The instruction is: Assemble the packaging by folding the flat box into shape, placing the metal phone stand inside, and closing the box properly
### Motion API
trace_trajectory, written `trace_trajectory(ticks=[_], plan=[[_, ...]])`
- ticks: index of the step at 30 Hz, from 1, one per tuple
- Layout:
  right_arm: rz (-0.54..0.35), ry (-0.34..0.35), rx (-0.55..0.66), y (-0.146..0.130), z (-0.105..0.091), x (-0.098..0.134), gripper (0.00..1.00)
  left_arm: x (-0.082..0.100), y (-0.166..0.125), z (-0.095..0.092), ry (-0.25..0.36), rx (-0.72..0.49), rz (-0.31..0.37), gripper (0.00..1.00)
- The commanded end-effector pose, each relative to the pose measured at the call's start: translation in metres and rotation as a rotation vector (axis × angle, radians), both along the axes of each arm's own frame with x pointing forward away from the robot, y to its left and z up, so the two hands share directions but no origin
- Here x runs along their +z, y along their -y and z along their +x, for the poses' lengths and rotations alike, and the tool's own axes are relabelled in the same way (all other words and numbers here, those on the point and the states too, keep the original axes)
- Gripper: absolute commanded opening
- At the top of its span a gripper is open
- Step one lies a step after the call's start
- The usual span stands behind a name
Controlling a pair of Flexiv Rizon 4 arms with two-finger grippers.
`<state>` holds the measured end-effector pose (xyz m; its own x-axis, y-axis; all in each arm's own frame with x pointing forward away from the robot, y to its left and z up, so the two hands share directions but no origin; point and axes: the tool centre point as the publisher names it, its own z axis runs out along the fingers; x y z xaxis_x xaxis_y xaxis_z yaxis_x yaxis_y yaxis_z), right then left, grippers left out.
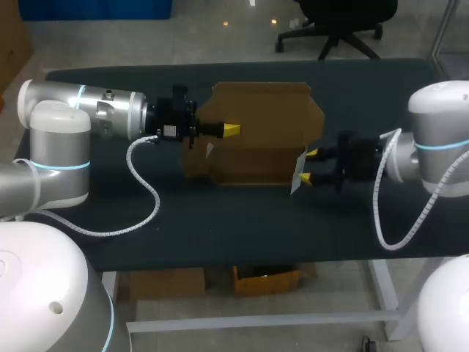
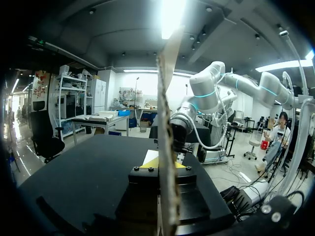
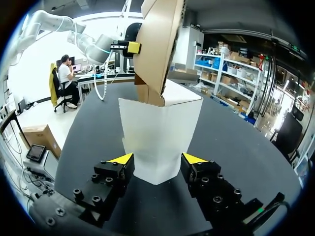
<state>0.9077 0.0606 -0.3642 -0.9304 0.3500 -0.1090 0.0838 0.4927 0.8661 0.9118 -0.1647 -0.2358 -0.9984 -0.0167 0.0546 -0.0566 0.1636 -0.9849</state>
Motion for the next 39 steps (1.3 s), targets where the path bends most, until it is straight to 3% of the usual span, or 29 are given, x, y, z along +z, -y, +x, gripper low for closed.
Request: trace_trajectory(ticks=[1, 19, 39], plan=[[0.005, 0.004, -0.006, -0.004, 0.001, -0.005, 0.58, -0.003, -0.001, 0.0, 0.0, -0.001, -0.001, 0.0], [0.006, 0.019, -0.048, -0.009, 0.002, -0.004, 0.56, -0.003, -0.001, 0.0, 0.0, -0.001, -0.001, 0.0], [0.036, 0.007, -0.22, -0.013, 0.0, -0.009, 0.56, -0.003, -0.001, 0.0, 0.0, -0.001, -0.001, 0.0]])
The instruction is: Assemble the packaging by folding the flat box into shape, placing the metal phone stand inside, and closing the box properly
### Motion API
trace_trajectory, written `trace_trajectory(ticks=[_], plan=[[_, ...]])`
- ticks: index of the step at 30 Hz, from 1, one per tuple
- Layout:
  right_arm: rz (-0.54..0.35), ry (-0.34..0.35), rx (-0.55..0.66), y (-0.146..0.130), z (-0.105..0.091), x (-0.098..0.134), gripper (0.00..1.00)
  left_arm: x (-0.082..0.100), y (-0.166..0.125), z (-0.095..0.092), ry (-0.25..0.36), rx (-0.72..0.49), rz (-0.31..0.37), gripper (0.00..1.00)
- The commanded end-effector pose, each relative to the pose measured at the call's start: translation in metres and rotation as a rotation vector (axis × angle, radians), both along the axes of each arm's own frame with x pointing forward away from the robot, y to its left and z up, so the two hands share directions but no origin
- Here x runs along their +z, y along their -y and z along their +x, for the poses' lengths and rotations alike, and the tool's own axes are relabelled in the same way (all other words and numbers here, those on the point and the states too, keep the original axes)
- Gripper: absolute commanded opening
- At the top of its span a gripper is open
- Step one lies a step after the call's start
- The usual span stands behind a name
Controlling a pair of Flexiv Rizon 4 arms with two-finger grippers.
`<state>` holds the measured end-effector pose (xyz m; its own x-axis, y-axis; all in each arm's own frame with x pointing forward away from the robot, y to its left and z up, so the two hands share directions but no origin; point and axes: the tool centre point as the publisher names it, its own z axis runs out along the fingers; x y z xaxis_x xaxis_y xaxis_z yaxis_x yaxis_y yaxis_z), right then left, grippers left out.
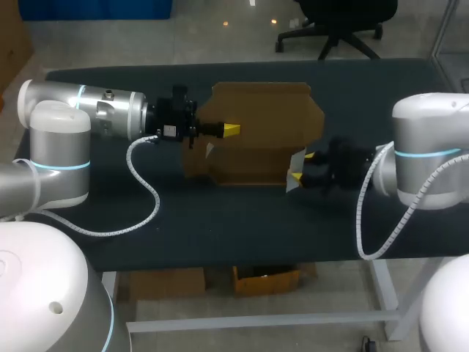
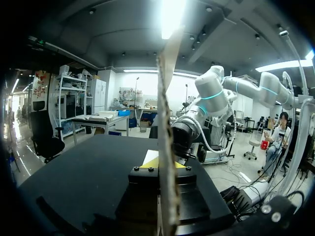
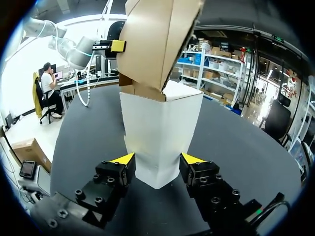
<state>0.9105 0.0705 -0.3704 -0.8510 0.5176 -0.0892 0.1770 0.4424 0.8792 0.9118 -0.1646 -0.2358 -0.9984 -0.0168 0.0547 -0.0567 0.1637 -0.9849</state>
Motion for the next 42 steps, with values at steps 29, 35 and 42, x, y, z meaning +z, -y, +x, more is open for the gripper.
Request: trace_trajectory(ticks=[29, 35, 42], plan=[[0.127, 0.008, -0.229, -0.006, 0.008, -0.004, 0.47, -0.003, -0.001, 0.0, 0.0, -0.001, -0.001, 0.0], [0.137, 0.005, -0.267, -0.009, 0.01, -0.004, 0.47, -0.003, -0.001, 0.0, 0.0, -0.001, -0.001, 0.0], [0.162, 0.001, -0.329, -0.011, 0.01, -0.004, 0.47, -0.003, -0.001, 0.0, 0.0, -0.001, -0.001, 0.0]])
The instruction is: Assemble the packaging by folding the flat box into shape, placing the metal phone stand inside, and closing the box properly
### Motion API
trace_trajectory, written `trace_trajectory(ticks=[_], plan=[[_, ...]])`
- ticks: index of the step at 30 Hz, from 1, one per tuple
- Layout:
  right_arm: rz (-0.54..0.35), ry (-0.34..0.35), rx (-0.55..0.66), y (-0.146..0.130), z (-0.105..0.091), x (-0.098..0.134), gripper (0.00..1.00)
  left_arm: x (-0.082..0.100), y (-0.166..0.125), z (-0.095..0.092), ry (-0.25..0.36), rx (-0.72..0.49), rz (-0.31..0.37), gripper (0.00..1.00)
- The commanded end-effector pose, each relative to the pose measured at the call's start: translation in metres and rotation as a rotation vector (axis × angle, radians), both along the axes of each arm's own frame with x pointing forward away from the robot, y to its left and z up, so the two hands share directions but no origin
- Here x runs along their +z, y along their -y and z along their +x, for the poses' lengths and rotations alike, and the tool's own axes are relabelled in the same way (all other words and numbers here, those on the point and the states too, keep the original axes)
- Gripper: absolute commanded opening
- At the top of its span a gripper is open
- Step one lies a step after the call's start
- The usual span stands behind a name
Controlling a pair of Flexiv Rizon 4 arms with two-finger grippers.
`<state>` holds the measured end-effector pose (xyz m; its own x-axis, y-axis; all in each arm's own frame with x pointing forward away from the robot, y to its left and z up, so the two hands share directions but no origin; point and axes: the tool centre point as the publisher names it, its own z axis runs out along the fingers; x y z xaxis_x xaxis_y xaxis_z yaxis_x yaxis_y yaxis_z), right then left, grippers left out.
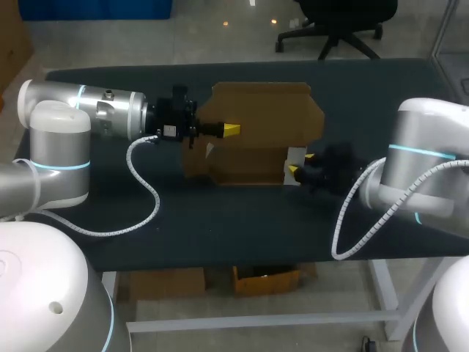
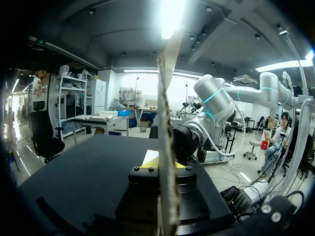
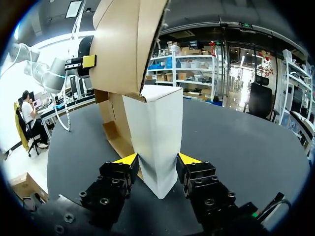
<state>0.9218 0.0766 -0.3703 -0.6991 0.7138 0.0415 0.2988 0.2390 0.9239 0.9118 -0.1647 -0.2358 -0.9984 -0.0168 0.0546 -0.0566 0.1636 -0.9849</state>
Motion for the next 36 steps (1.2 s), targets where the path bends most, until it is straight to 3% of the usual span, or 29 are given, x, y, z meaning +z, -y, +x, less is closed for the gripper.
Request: trace_trajectory(ticks=[1, 36], plan=[[-0.001, 0.035, -0.088, -0.005, -0.0015, -0.0044, 0.47, -0.0028, -0.0008, 0.0002, 0.0, -0.001, -0.001, 0.0], [0.022, 0.002, -0.325, -0.0082, 0.0027, -0.0034, 0.35, -0.0028, -0.0008, 0.0002, 0.0, -0.001, -0.001, 0.0]])
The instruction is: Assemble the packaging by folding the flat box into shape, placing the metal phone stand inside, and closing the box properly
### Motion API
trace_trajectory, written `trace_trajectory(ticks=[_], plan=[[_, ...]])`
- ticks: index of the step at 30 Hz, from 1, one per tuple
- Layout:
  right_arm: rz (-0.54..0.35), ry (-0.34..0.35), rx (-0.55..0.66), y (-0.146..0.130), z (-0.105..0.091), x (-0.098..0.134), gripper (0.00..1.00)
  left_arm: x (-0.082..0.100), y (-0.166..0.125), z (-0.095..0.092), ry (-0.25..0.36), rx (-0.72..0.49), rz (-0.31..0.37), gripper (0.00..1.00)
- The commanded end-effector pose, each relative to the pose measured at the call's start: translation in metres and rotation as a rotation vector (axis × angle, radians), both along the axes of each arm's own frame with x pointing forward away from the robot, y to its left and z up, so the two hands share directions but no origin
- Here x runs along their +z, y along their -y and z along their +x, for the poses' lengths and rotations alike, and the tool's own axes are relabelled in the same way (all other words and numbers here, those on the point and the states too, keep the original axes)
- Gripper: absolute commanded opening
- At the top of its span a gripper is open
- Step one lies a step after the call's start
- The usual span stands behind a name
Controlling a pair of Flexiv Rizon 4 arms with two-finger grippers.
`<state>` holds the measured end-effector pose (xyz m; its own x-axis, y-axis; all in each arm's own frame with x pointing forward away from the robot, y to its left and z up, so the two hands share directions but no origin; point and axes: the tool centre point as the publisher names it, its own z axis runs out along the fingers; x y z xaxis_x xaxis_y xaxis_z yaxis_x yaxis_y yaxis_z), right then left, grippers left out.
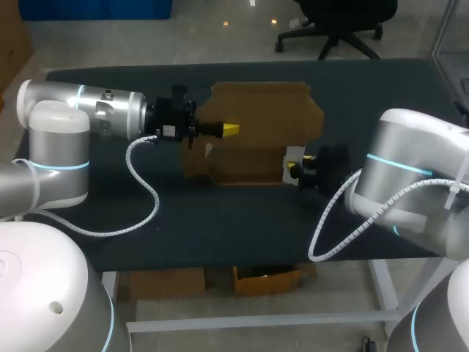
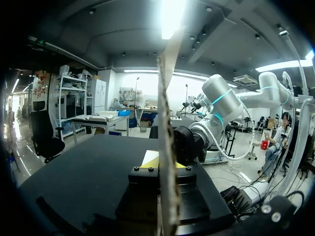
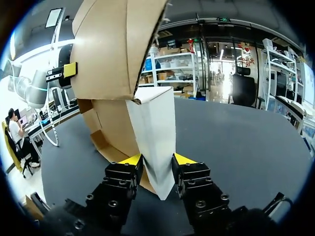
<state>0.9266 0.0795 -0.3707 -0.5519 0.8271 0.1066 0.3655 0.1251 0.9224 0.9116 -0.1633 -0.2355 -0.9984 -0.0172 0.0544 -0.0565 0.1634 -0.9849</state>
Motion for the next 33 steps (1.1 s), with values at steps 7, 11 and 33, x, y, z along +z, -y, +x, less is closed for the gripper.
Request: trace_trajectory(ticks=[7, 11, 33], plan=[[-0.051, 0.018, -0.187, -0.0053, -0.0019, -0.0022, 0.35, -0.0031, 0.0006, 0.0004, 0.0, -0.002, -0.001, 0.0], [-0.078, 0.005, -0.222, -0.0055, -0.0016, -0.0013, 0.35, -0.0031, 0.0006, 0.0004, 0.0, -0.002, -0.001, 0.0], [-0.099, -0.036, -0.334, -0.0021, -0.0003, 0.0006, 0.27, -0.0031, 0.0006, 0.0004, 0.0, -0.002, -0.001, 0.0]])
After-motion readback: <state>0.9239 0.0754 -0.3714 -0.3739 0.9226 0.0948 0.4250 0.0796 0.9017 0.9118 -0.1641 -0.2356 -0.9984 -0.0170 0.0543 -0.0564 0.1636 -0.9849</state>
